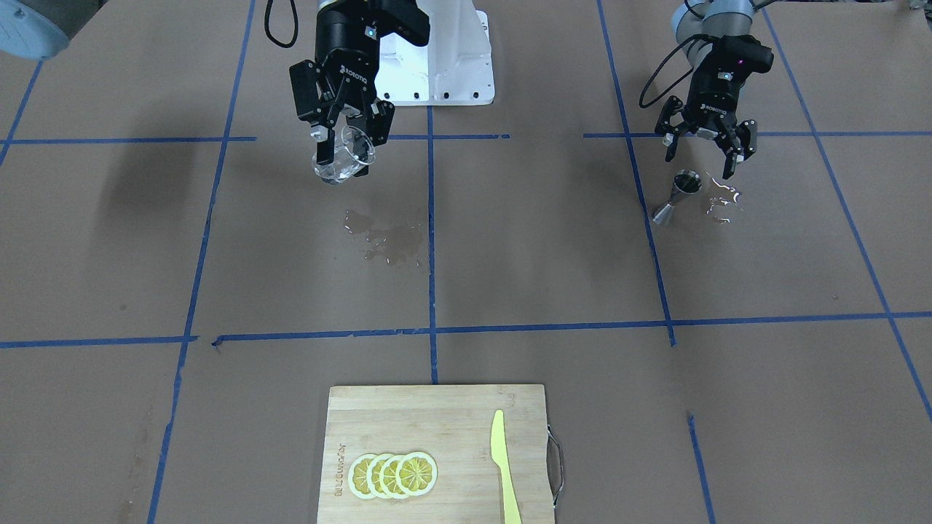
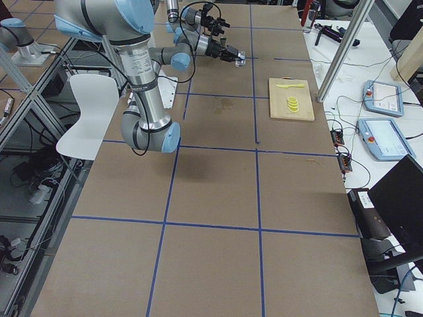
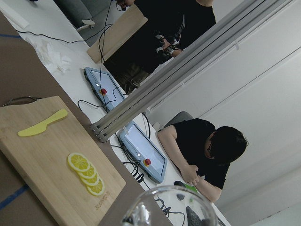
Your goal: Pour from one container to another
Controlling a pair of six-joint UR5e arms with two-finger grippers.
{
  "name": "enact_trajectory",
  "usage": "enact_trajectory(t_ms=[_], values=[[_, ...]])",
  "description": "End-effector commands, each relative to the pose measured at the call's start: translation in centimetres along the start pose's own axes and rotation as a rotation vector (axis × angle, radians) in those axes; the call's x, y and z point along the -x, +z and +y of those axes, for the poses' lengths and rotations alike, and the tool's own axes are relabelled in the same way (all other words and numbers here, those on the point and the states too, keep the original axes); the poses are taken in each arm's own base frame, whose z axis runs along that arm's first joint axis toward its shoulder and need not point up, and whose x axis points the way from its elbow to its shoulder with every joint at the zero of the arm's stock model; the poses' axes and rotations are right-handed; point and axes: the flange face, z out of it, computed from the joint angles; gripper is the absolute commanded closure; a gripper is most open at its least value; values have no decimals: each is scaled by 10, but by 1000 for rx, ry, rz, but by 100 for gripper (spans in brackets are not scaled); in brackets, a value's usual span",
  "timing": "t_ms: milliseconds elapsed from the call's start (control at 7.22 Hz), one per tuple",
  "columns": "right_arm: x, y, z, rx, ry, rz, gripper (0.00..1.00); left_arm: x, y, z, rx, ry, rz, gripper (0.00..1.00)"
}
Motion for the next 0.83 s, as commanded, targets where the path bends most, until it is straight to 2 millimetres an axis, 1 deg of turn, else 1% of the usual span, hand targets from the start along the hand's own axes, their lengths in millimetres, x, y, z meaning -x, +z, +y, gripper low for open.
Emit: enact_trajectory(t_ms=[0, 139, 277, 416, 554, 693], values=[[1, 0, 2, 2, -4, -1, 100, 65, -3, -38, 69, 223, 197, 6], [1, 0, 2, 1, -4, 0, 100, 97, 3, -51, 113, 323, 261, 6], [0, 1, 3, 2, -5, 2, 100, 129, 15, -67, 208, 399, 287, 5], [1, 0, 2, 1, -4, 0, 100, 162, 23, -83, 307, 485, 277, 2], [0, 0, 2, 1, -3, 0, 100, 184, 31, -92, 411, 498, 268, 1], [0, 0, 3, 1, -4, 0, 100, 214, 40, -109, 518, 471, 220, 1]])
